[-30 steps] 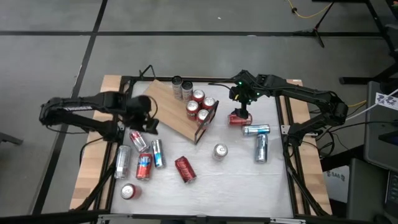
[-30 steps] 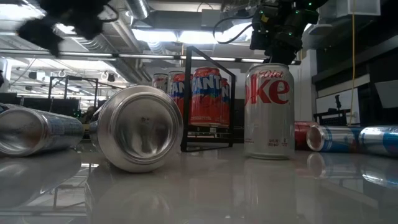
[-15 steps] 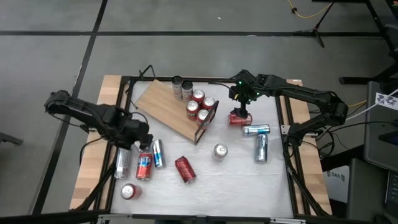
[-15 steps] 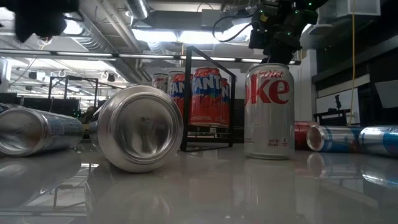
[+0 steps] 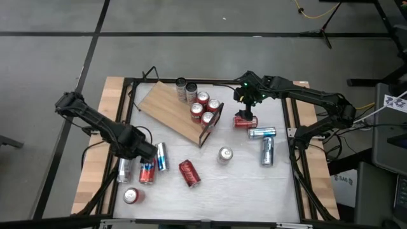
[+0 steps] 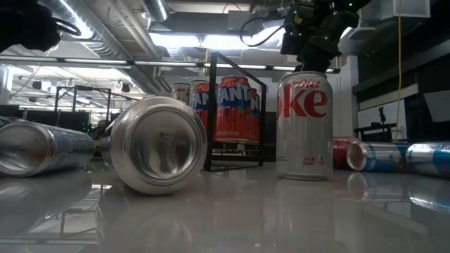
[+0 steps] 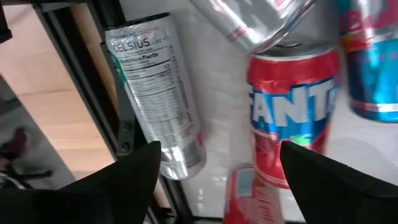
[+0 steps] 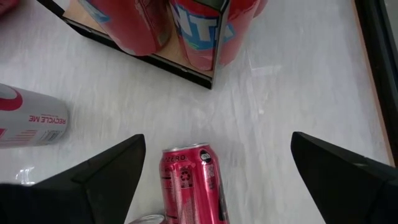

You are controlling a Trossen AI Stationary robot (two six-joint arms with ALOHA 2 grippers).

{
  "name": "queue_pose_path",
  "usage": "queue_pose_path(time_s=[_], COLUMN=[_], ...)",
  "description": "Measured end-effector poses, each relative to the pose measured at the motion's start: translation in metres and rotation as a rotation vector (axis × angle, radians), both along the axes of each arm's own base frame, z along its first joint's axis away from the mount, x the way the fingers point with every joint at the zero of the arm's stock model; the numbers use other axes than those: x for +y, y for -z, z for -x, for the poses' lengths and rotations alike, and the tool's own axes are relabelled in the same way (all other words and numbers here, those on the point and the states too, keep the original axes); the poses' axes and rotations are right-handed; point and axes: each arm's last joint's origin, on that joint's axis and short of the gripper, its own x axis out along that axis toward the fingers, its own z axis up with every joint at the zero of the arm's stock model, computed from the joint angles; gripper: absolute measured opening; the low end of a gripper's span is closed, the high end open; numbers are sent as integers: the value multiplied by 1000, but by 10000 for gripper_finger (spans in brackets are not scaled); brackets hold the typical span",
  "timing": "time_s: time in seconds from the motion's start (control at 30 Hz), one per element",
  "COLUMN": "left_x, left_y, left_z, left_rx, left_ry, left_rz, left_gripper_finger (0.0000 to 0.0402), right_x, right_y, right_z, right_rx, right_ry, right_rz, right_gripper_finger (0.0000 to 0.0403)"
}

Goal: Pick and place cans onto a shelf
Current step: Put the pink and white soda can on the shelf aligned with the other right pink and white soda can

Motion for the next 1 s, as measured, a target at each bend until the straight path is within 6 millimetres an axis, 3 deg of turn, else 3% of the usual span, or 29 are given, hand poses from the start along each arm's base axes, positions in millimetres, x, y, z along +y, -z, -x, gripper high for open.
queue_pose_path(time_s=[0.17, 0.57, 1.0], left_x=[-9, -2, 3], left_y=[15, 60, 71], left_z=[7, 25, 30], left_rx=[43, 59, 62], left_ry=[81, 91, 75], left_rz=[-21, -14, -77], left_gripper_finger=[322, 322, 322], right_x=[0, 0, 0], right_y=[0, 0, 0], right_z=[0, 0, -1], right_rx=[0, -3, -6], right_ry=[-1, 0, 0], right_rz=[0, 1, 3], right_gripper_finger=[390, 390, 390])
